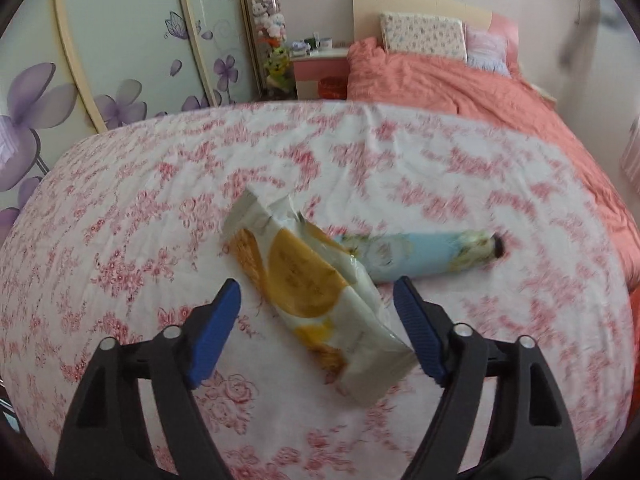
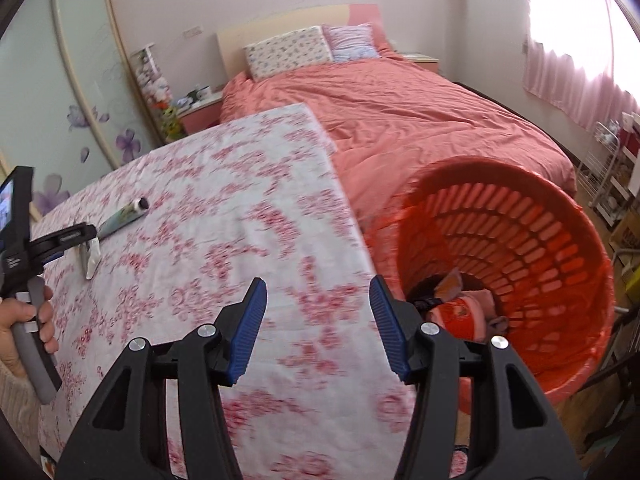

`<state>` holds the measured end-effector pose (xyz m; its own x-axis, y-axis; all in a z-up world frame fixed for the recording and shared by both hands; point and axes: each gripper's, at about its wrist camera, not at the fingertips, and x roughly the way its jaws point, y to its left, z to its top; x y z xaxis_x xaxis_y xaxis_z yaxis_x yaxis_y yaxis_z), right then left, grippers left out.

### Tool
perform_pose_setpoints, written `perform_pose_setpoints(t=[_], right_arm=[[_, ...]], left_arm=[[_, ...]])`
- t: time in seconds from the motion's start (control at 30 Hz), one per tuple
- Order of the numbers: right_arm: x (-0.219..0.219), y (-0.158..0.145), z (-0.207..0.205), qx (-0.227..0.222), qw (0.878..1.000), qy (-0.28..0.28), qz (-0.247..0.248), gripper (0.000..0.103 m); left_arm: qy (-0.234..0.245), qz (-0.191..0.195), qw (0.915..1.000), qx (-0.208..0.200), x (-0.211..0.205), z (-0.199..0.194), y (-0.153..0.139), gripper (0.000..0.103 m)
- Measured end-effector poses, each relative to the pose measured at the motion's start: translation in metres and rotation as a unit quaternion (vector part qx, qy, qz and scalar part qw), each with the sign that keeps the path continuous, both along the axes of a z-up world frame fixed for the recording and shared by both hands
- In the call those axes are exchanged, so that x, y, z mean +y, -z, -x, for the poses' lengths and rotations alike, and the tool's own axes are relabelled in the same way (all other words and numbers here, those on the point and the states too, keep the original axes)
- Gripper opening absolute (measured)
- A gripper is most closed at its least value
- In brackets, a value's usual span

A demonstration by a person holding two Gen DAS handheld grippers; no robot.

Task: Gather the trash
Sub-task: 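Move both open tools back over the wrapper and tube on the bed, then grasp the snack wrapper with the left tool while the right tool grasps the hand cream tube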

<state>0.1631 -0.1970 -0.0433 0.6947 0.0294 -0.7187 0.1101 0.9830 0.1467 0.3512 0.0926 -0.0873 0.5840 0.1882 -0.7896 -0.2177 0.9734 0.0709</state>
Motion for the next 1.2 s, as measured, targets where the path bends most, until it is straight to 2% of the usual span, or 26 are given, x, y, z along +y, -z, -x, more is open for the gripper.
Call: perform_pose_setpoints(t=[0.1,0.23,0.3,0.37,0.43,0.63,0.77,0.87,1.03,1.2], right_arm=[[0.013,0.003,-0.004,0.003,1.000,-0.012,0.001,0.054],[0.029,0.009,-0.010,0.010,1.000,-0.028,0.001,0.054],[0.036,0.012,-0.013,0.014,0.999,-0.035,0.002,0.054],[0.045,0.014,-0.017,0.017,0.999,-0.044,-0.002,0.054],[0.053,0.015,-0.021,0.018,0.998,-0.053,-0.004,0.054],[0.087,0.015,-0.046,0.014,0.995,-0.097,-0.012,0.054],[0.122,0.015,-0.081,0.011,0.991,-0.131,-0.004,0.054],[0.147,0.010,-0.109,0.010,0.988,-0.152,-0.002,0.054],[0.171,-0.001,-0.148,-0.004,0.989,-0.148,0.014,0.037],[0.183,0.005,-0.178,0.017,0.990,-0.135,0.046,0.036]], left_arm=[[0.012,0.020,0.9997,0.007,0.012,0.009,0.008,0.067],[0.017,0.023,0.9996,0.007,0.032,0.017,0.012,0.061],[0.018,0.021,0.9996,0.003,0.039,0.017,0.013,0.055],[0.022,0.024,0.9995,-0.001,0.045,0.014,0.012,0.034],[0.026,0.018,0.9995,-0.001,0.049,0.011,0.011,0.029],[0.010,-0.010,0.9999,-0.003,0.078,0.023,0.012,0.029],[-0.003,0.016,0.9998,-0.007,0.097,0.026,0.012,0.029],[-0.005,0.019,0.9998,-0.008,0.099,0.027,0.012,0.029],[-0.005,0.020,0.9998,-0.007,0.100,0.027,0.012,0.030],[-0.005,0.019,0.9998,-0.007,0.099,0.027,0.013,0.030]])
